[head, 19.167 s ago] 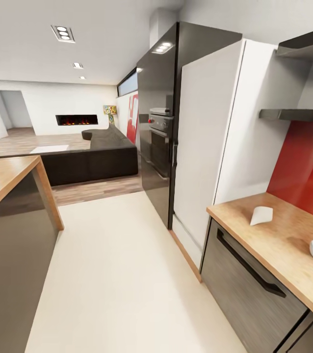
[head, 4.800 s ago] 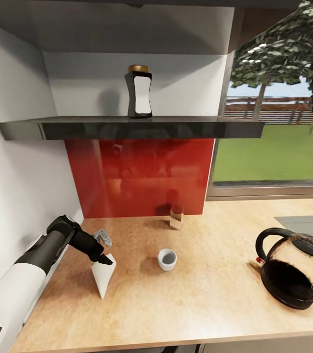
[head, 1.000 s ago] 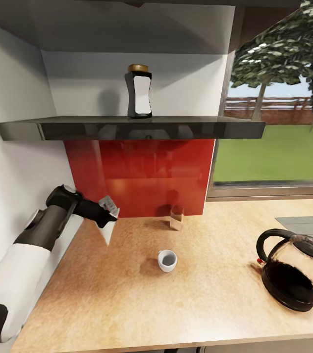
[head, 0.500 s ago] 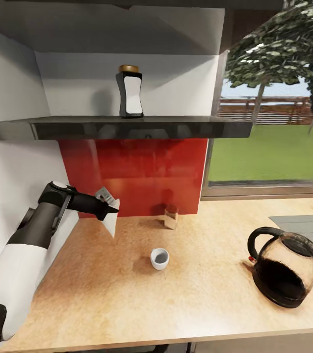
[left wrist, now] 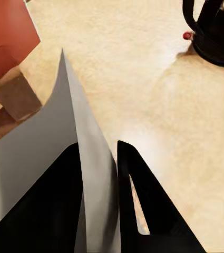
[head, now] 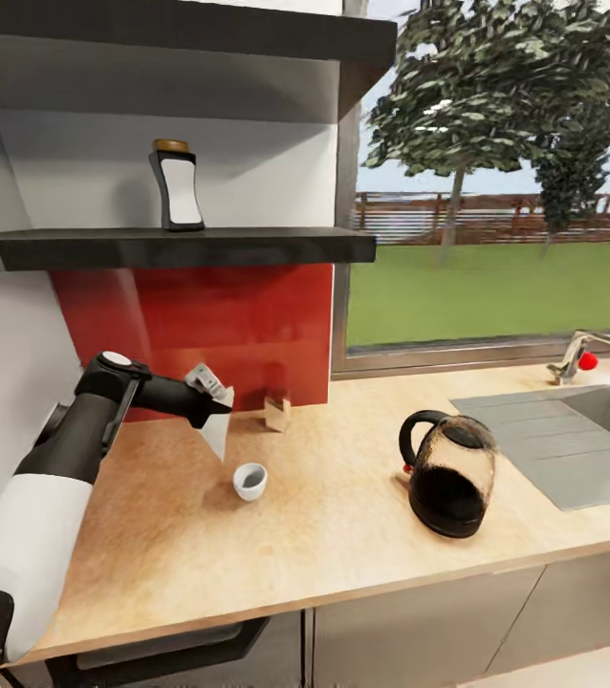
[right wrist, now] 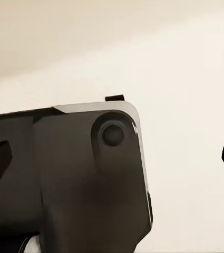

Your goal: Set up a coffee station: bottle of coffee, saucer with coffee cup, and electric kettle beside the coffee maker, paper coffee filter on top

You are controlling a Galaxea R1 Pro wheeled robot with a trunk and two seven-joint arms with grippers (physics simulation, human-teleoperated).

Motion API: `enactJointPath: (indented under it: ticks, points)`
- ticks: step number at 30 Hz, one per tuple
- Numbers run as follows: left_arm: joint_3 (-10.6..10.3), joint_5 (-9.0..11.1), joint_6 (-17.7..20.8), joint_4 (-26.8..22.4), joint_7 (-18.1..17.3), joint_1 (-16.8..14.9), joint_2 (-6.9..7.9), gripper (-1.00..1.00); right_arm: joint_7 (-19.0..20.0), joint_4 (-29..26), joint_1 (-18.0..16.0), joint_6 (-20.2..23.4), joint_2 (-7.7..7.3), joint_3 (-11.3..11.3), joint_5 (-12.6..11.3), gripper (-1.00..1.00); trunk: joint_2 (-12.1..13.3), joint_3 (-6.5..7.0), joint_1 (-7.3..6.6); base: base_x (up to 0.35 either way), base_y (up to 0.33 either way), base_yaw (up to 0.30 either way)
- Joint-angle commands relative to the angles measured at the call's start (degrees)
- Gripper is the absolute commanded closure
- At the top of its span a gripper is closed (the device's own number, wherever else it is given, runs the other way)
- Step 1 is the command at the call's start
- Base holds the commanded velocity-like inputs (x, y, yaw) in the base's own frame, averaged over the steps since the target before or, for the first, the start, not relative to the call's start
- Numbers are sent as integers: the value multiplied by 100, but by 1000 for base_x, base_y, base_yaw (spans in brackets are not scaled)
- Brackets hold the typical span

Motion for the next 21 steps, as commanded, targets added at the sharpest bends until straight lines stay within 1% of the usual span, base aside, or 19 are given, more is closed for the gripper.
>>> enactJointPath:
  ticks: [1, 5, 7, 11, 13, 15, 16, 17, 18, 20, 21]
  points:
    - [-7, -41, 55, -8, -32, -11, -17, 100, 0, -8, 0, -10, 3, -16, -13, -100, -13, -9, 2, -232, -186, -254]
    - [-10, -46, 179, -8, -15, -84, -88, 100, 0, -8, 0, -10, 3, -16, -13, -100, -13, -2, 2, -233, -176, -261]
    - [-10, -47, 264, -8, -11, -109, -108, 100, 0, -8, 0, -10, 3, -16, -13, -100, -13, -1, 2, -235, -171, -266]
    - [-12, -48, 317, -8, -9, -157, -142, 100, 0, -8, 0, -10, 3, -16, -13, -100, -13, -1, 2, -229, -164, -267]
    - [-11, -48, 326, -8, -9, -208, -147, 100, -1, -8, 0, -10, 3, -16, -13, -100, -13, -1, 2, -116, -81, -268]
    - [-13, -64, 339, 20, 1, -389, -229, 100, -6, -8, 0, -10, 3, -16, -13, -100, -13, 0, 2, -8, -6, -37]
    - [-11, -70, 429, 61, 7, -541, -279, 100, -5, -8, 0, -10, 3, -16, -13, -100, -13, 0, 2, -3, -2, -12]
    - [-13, -71, 536, 71, 13, -607, -293, 100, -3, -8, 0, -10, 3, -16, -13, -100, -13, 0, 2, -2, -1, -8]
    - [-16, -73, 751, 80, 21, -693, -315, 100, -3, -8, 0, -10, 3, -16, -13, -100, -13, 0, 2, -1, -1, -4]
    - [-18, -79, 993, 85, 92, -811, -392, 100, -5, -8, 0, -10, 3, -16, -13, -100, -13, 0, 2, 0, 0, -2]
    - [-18, -80, 1030, 86, 123, -841, -419, 100, -6, -8, 0, -10, 3, -16, -13, -100, -13, 0, 2, 0, 0, -1]
